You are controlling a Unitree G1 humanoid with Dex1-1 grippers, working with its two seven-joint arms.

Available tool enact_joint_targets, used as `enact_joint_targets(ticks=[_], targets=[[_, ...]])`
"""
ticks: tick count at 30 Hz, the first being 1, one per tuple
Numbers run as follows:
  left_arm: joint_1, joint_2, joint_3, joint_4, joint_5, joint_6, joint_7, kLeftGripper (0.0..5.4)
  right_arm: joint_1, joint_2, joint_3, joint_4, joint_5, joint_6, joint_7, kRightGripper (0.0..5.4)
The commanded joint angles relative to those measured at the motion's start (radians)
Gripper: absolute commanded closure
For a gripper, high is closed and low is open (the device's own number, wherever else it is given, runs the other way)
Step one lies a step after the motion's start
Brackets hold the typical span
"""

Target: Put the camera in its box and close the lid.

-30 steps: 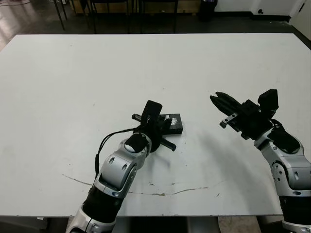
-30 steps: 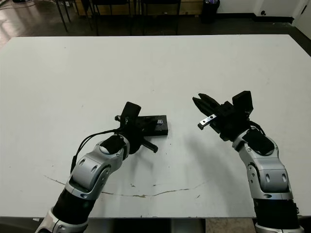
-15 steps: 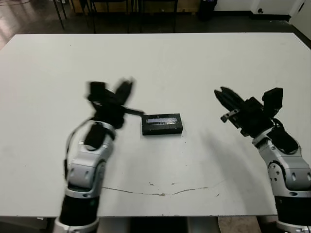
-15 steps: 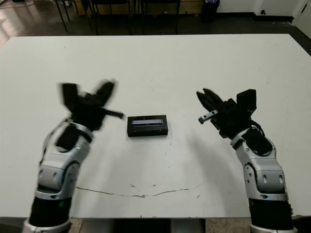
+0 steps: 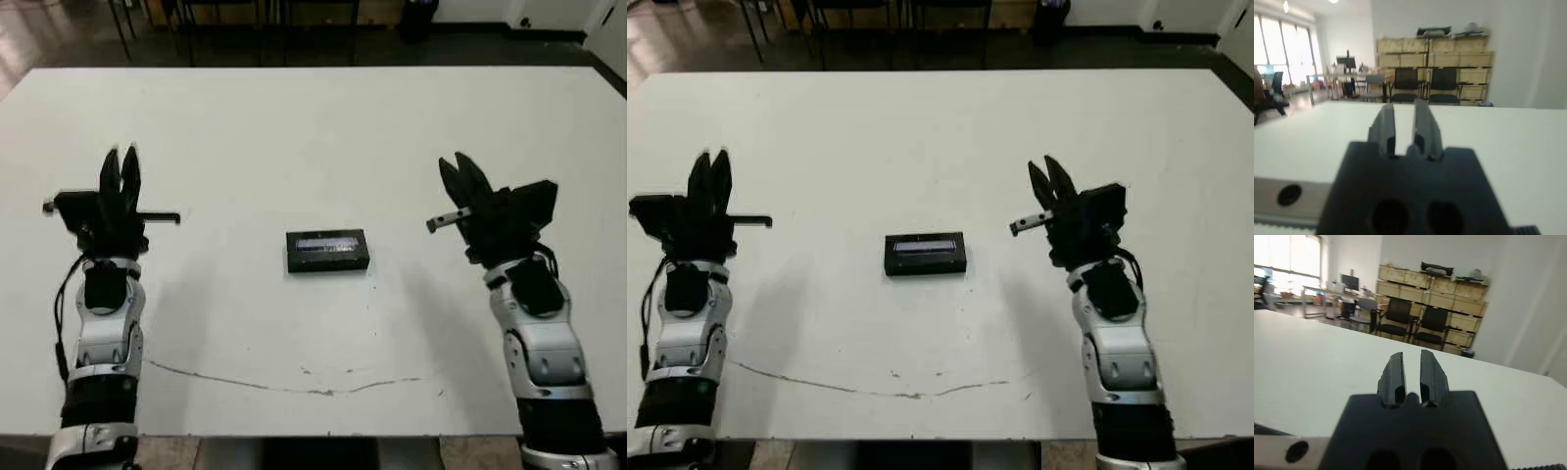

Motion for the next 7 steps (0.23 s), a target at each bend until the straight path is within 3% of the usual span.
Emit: enact_joint_targets(ticks=[1,7], targets=[[0.01,-0.009,-0.013,-0.012,-0.02,0.037,-0.01,5.37,-0.014,0.011,0.001,0.027,-0.031,0.0,-0.033,5.4],[0.024,-0.016,-0.04,-0.089,-0.04,0.132,-0.031,5.37,-0.017,0.01,-0.004,0.045,-0.038,0.003,-0.042,5.4]])
